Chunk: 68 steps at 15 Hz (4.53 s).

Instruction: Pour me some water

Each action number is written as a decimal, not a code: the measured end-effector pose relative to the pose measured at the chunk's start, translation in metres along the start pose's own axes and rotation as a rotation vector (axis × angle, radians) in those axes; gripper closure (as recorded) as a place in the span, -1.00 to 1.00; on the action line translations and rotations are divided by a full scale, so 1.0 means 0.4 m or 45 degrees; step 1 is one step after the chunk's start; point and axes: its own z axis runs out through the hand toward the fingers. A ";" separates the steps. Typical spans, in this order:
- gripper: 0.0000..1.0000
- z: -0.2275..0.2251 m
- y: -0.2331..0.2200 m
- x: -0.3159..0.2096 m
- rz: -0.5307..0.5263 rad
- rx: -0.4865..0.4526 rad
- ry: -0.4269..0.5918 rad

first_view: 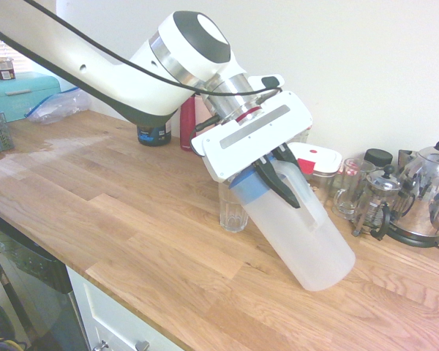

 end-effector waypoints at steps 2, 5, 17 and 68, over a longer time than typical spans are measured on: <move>1.00 0.000 0.001 0.000 0.013 0.019 0.006; 1.00 -0.013 0.015 0.002 0.061 0.083 0.034; 1.00 -0.286 0.342 -0.150 0.377 0.703 0.357; -1.00 -0.768 -0.546 -0.064 1.326 1.077 0.458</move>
